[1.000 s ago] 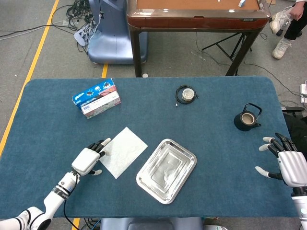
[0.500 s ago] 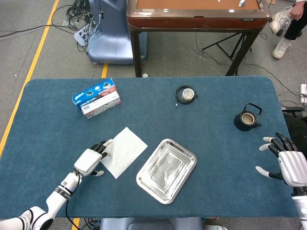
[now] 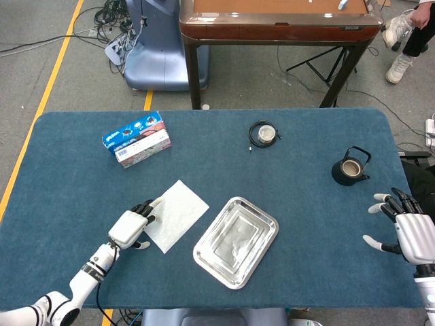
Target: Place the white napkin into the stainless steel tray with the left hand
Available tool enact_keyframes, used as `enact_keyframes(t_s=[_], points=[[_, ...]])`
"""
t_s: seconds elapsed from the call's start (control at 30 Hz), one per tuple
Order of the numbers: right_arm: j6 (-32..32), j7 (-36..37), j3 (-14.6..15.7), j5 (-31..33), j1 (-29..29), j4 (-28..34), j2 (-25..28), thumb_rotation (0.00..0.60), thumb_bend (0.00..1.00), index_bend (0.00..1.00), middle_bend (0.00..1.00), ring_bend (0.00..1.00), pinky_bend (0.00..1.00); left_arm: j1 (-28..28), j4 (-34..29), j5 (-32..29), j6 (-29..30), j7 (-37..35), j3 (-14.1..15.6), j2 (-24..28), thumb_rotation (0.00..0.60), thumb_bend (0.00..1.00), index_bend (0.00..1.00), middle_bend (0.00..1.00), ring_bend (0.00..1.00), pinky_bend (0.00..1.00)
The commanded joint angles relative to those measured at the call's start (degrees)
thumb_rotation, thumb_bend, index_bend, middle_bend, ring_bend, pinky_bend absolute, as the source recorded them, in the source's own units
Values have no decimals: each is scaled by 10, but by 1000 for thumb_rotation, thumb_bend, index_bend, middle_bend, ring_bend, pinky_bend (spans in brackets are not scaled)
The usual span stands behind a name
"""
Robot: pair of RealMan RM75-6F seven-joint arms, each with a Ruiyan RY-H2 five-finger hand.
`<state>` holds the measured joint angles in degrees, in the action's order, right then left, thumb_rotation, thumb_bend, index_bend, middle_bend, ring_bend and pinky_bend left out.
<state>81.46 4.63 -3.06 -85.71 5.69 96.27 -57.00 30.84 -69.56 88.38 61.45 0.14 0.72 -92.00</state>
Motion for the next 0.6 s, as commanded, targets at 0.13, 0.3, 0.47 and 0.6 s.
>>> enact_keyframes(t_s=[0.13, 0.3, 0.47, 0.6], points=[[-1, 1, 0, 0, 0, 0, 0, 600, 38, 411, 252, 88, 117, 1, 5, -2, 1, -9, -1, -9, 600, 135, 330, 1, 0, 170], [0, 1, 0, 0, 0, -1, 0, 600, 38, 411, 252, 89, 116, 1, 8, -4, 4, -12, -4, -14, 600, 135, 336, 1, 0, 170], [-1, 2, 0, 0, 1, -1, 0, 600, 38, 410, 252, 88, 116, 1, 8, -7, 7, -13, -7, -16, 600, 135, 348, 1, 0, 170], [-1, 2, 0, 0, 0, -1, 0, 600, 38, 411, 253, 89, 116, 2, 6, -7, 7, -15, -8, -17, 600, 138, 353, 1, 0, 170]])
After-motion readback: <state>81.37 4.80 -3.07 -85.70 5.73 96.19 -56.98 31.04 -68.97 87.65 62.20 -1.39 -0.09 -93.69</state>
